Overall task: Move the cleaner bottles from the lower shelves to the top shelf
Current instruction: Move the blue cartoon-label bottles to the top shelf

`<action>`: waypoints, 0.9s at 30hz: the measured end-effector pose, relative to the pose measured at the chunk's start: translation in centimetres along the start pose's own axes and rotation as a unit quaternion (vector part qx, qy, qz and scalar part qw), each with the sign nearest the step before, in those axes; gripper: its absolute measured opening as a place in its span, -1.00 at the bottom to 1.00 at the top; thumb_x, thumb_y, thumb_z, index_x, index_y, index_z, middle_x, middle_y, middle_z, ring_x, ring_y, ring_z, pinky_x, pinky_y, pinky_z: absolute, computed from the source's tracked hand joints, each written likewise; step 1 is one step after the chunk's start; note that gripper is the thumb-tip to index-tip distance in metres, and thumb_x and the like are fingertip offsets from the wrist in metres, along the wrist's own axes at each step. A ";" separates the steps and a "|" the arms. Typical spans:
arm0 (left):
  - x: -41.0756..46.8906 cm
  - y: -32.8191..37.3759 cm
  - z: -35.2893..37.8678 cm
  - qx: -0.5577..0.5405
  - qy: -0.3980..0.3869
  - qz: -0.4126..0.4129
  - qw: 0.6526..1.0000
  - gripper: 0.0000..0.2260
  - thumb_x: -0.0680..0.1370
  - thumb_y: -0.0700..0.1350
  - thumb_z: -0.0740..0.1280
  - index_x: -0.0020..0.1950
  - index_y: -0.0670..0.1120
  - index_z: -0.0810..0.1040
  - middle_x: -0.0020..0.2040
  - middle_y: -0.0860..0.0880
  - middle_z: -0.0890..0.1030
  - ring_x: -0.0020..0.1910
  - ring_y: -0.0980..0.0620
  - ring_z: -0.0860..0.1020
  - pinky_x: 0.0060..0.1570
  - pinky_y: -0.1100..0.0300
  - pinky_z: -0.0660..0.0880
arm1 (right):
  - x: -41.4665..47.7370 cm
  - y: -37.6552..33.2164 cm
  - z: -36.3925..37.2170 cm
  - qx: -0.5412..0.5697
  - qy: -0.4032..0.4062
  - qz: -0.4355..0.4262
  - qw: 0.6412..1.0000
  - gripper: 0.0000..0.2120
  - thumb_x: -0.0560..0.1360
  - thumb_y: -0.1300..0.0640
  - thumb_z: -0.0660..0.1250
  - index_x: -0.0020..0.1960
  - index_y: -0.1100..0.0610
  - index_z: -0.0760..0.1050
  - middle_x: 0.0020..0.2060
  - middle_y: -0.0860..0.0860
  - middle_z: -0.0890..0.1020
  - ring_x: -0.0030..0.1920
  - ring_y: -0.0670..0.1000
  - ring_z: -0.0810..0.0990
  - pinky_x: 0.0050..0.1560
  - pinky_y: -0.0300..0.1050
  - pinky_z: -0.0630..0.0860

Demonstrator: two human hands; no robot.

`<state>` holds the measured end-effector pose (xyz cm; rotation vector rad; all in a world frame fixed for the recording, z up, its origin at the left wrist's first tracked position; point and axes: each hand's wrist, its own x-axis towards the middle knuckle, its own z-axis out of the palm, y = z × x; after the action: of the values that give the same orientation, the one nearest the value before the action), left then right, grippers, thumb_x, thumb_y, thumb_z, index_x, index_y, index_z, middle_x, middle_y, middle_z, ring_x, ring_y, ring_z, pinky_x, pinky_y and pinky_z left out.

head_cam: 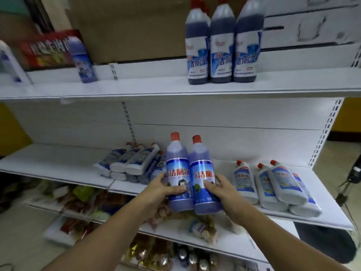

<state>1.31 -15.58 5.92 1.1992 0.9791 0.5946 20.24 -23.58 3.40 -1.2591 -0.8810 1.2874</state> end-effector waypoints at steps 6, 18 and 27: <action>-7.8 4.2 -6.4 0.008 0.089 0.084 0.992 -0.33 0.14 -0.19 0.59 0.19 -0.03 0.43 0.07 -0.11 0.64 0.02 -0.15 0.63 -0.01 -0.12 0.58 | -0.7 -5.1 8.1 -0.032 -0.100 -0.076 0.992 -0.48 0.26 0.06 0.47 0.19 0.15 0.46 0.02 0.09 0.67 0.00 0.05 0.68 0.00 -0.07 0.62; -14.3 14.0 -26.6 0.029 0.128 0.229 0.964 -0.12 -0.12 -0.02 0.66 0.16 -0.05 0.48 -0.05 -0.09 0.70 -0.09 -0.09 0.69 -0.19 0.05 0.62 | 2.7 -14.0 26.4 -0.074 -0.120 -0.180 0.974 -0.49 0.23 0.09 0.46 0.15 0.16 0.48 -0.08 0.04 0.70 -0.06 0.03 0.69 -0.06 -0.10 0.63; -10.1 20.0 -36.4 0.031 0.096 0.280 0.955 -0.16 -0.14 0.02 0.65 0.10 -0.03 0.50 -0.09 -0.05 0.71 -0.16 -0.04 0.70 -0.29 0.09 0.62 | 6.8 -19.6 32.6 -0.109 -0.068 -0.237 0.963 -0.47 0.19 0.09 0.46 0.14 0.10 0.47 -0.03 0.06 0.67 0.00 0.05 0.66 -0.03 -0.08 0.61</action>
<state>-33.09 -0.15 26.12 1.5061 0.8156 1.1522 -6.74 -8.56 26.64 -1.0440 -1.3588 0.9149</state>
